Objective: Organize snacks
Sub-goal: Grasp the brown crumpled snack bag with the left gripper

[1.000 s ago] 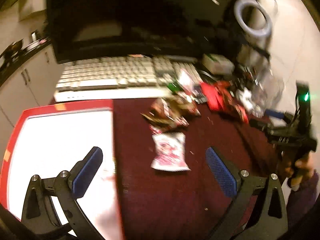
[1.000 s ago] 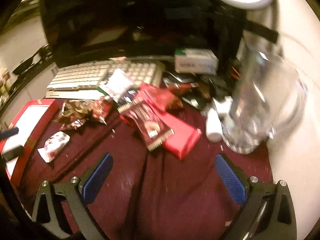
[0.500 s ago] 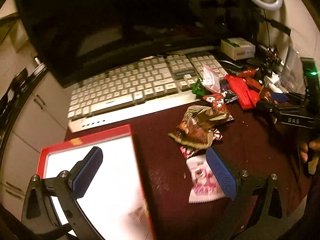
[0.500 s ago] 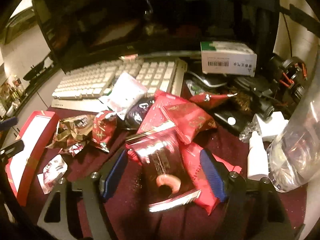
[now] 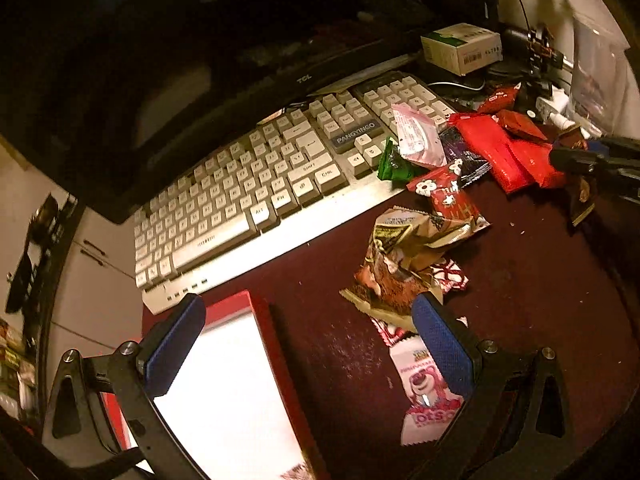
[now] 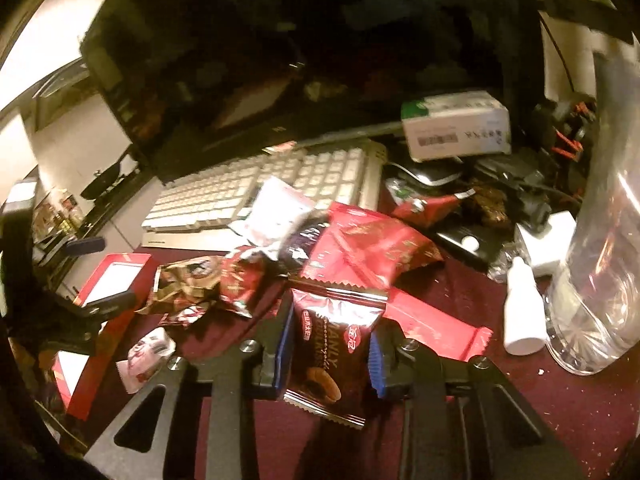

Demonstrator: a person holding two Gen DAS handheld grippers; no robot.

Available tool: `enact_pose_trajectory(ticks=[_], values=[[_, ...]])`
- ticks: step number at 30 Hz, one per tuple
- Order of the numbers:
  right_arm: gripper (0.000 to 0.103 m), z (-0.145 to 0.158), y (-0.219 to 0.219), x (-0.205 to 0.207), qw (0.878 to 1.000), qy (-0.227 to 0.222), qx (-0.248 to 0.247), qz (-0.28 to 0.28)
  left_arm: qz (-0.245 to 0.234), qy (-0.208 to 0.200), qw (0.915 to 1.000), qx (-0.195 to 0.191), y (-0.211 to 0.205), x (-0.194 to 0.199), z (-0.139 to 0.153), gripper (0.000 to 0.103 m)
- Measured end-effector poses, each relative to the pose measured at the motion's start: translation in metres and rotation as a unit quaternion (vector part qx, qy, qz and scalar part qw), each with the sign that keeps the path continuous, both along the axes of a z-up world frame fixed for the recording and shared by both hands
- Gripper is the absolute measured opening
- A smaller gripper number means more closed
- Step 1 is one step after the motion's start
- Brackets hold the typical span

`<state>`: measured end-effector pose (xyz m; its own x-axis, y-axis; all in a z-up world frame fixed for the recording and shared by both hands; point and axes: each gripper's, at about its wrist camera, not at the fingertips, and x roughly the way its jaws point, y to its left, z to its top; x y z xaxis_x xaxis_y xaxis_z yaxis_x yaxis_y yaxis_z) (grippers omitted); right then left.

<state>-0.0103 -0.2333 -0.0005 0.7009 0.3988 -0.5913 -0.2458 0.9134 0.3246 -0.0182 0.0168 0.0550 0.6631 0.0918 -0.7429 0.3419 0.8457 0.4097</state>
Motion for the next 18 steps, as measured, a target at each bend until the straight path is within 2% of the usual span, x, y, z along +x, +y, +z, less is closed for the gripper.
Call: enact_pose_trajectory(ticks=[3, 10, 18], values=[[0.032, 0.004, -0.002, -0.004, 1.0, -0.015, 0.013, 0.0, -0.01, 0.003, 0.9999, 0.004, -0.003, 0.006, -0.001, 0.103], [0.032, 0.004, -0.013, -0.002, 0.999, -0.013, 0.043, -0.009, -0.033, 0.018, 0.9993, 0.003, -0.023, 0.013, -0.007, 0.103], [0.032, 0.001, -0.014, 0.002, 0.999, -0.004, 0.046, -0.014, -0.04, 0.065, 0.9969, -0.023, -0.036, 0.026, -0.021, 0.102]])
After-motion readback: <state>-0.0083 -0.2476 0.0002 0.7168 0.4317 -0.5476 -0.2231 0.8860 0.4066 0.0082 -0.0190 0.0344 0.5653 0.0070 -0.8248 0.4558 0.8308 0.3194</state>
